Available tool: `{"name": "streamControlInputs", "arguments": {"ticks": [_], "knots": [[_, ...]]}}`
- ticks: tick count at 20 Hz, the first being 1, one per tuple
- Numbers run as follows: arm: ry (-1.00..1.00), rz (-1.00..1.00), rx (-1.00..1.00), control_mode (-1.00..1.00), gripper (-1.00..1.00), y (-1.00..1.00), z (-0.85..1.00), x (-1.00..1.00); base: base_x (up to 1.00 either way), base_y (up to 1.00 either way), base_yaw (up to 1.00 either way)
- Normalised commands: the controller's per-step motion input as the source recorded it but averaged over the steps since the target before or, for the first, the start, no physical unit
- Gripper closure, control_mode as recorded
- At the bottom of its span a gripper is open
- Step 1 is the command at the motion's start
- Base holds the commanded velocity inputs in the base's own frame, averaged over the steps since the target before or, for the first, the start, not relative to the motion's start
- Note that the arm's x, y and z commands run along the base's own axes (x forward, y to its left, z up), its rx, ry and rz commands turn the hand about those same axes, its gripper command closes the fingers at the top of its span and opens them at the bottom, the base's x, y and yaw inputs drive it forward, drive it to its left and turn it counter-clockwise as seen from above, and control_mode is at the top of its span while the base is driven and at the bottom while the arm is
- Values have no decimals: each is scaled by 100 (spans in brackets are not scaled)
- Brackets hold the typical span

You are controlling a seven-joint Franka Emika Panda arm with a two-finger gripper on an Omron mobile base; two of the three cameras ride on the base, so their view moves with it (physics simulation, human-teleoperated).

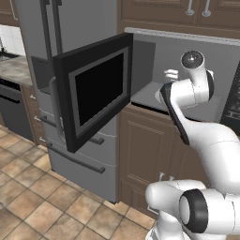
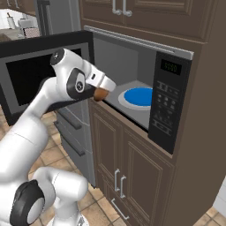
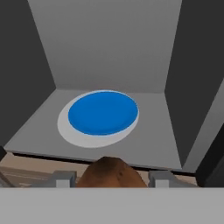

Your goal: Pick the potato from the counter and place it in the microwave. Then turn on the microwave.

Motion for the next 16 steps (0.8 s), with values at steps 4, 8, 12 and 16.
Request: {"name": "streamControlInputs", "arguments": {"ticks": [4, 8, 12, 16], "knots": [[0, 0, 0, -100, 100, -18, 0, 27, 0, 0, 0], [-1, 0, -1, -100, 100, -15, 0, 5, 0, 0, 0], [-5, 0, -5, -100, 100, -5, -3, 1, 0, 0, 0], [-9, 0, -7, -100, 100, -5, -1, 1, 0, 0, 0]]}}
